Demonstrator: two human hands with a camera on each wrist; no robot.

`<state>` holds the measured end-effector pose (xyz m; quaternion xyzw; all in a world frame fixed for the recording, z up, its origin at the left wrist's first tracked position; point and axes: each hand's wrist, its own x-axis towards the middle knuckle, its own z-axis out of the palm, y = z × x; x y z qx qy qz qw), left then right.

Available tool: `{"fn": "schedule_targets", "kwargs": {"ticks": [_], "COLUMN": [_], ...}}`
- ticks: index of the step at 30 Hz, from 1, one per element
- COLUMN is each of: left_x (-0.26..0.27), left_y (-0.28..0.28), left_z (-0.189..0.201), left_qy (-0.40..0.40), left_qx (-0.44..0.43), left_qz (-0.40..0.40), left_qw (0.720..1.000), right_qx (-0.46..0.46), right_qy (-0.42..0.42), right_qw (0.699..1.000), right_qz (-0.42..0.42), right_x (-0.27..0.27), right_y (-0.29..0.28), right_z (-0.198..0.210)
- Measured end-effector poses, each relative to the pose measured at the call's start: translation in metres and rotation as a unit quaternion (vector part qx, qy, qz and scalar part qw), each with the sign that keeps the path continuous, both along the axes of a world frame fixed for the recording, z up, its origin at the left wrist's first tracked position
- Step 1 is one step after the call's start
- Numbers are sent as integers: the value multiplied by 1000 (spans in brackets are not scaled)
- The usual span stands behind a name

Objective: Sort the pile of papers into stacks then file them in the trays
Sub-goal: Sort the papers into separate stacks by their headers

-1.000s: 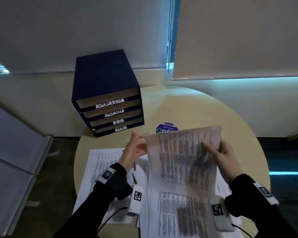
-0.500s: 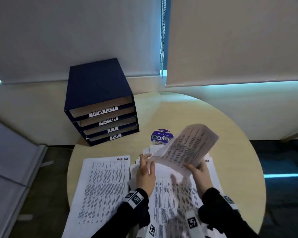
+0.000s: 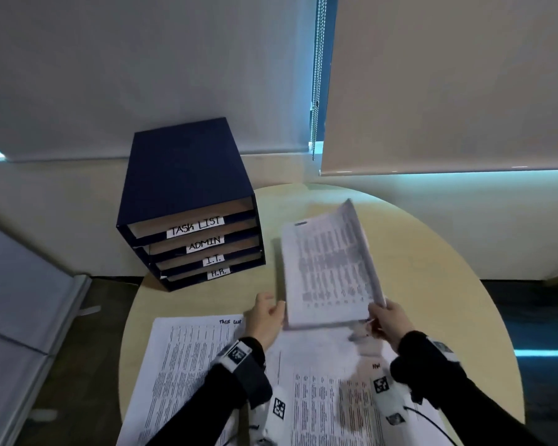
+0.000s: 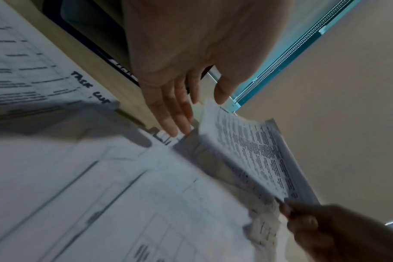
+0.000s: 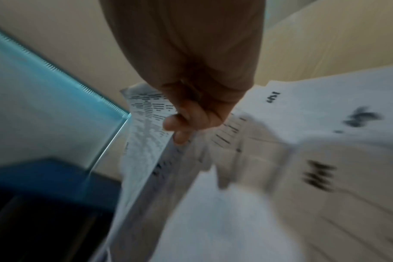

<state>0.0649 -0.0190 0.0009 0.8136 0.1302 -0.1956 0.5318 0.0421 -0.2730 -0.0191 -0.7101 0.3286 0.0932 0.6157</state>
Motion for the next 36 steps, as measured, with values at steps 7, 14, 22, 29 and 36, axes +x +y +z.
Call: {"fn": "schedule_targets", "kwargs": {"ticks": [7, 14, 22, 29, 36], "left_x": [-39, -50, -55, -56, -59], "left_y": [48, 75, 33, -1, -3], "left_z": [-31, -46, -40, -45, -34], "left_qy": [-31, -71, -210, -243, -297], "left_qx": [29, 117, 264, 392, 389], "left_qz": [-23, -58, -381, -424, -446], "left_qw": [999, 989, 861, 780, 749], "right_qx": [-46, -88, -217, -244, -239], "right_qy": [39, 81, -87, 40, 29], "right_qw": [998, 991, 968, 968, 967], "right_qz": [11, 51, 96, 48, 86], "right_x": [88, 122, 41, -95, -139], "right_y": [3, 45, 28, -21, -1], "right_z": [-2, 7, 22, -30, -55]}}
